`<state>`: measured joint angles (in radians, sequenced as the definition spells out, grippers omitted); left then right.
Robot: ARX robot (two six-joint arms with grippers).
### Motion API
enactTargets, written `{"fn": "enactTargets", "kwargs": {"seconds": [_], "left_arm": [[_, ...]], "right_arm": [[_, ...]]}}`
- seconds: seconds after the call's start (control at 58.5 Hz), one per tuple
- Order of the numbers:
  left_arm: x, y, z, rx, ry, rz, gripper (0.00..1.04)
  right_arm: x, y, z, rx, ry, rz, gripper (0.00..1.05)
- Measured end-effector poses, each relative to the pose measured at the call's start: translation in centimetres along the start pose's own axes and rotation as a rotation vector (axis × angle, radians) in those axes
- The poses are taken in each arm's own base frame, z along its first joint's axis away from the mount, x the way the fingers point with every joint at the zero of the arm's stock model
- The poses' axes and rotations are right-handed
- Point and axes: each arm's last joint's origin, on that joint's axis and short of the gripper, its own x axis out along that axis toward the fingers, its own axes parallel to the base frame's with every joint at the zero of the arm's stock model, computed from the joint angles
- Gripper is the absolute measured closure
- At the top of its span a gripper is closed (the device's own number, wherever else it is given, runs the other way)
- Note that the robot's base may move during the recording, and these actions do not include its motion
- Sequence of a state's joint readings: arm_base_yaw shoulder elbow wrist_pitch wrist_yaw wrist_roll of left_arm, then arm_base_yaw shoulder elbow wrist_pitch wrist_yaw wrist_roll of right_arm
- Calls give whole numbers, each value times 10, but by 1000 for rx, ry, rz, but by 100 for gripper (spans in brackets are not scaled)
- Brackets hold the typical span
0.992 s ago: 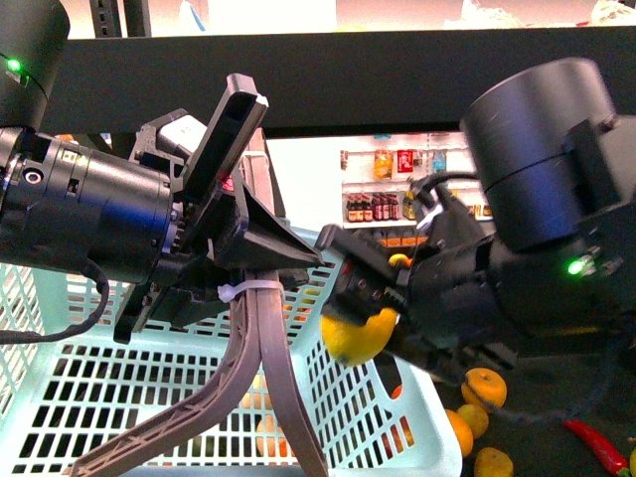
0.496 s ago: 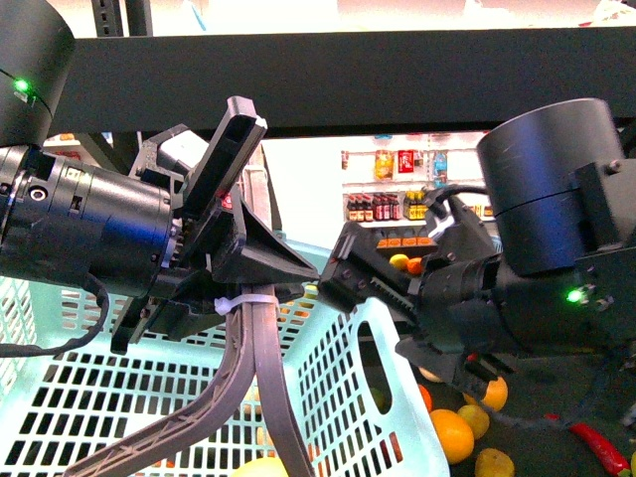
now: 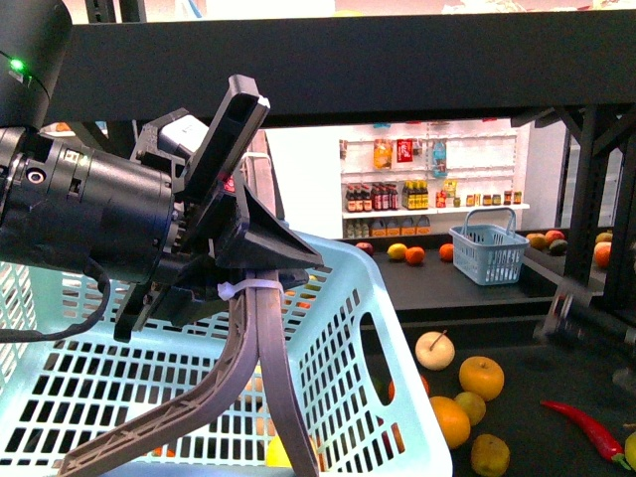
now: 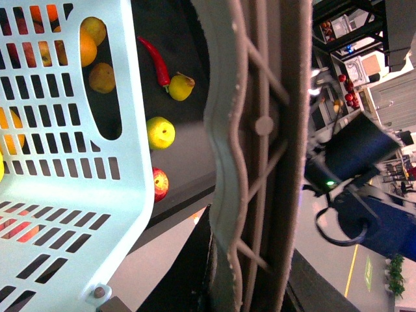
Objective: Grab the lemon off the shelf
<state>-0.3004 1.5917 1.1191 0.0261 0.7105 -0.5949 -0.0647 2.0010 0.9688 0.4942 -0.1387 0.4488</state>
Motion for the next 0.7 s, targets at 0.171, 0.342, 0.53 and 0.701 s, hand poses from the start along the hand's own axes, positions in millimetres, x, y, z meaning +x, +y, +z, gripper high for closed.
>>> {"fn": "enactTargets", "kwargs": {"seconds": [0.171,0.342,0.53,0.701], "left_arm": [[0,0,0,0,0,0,91],[0,0,0,0,-1,1,91],[0,0,0,0,0,0,91],[0,0,0,0,0,0,91]], "right_arm": [[31,2,-60,-153,168,-7,2],[58,17,-105,-299,263,51,2],[81,30,-142,-436,258,94,2],[103,38,-162,-471,256,136,2]]}}
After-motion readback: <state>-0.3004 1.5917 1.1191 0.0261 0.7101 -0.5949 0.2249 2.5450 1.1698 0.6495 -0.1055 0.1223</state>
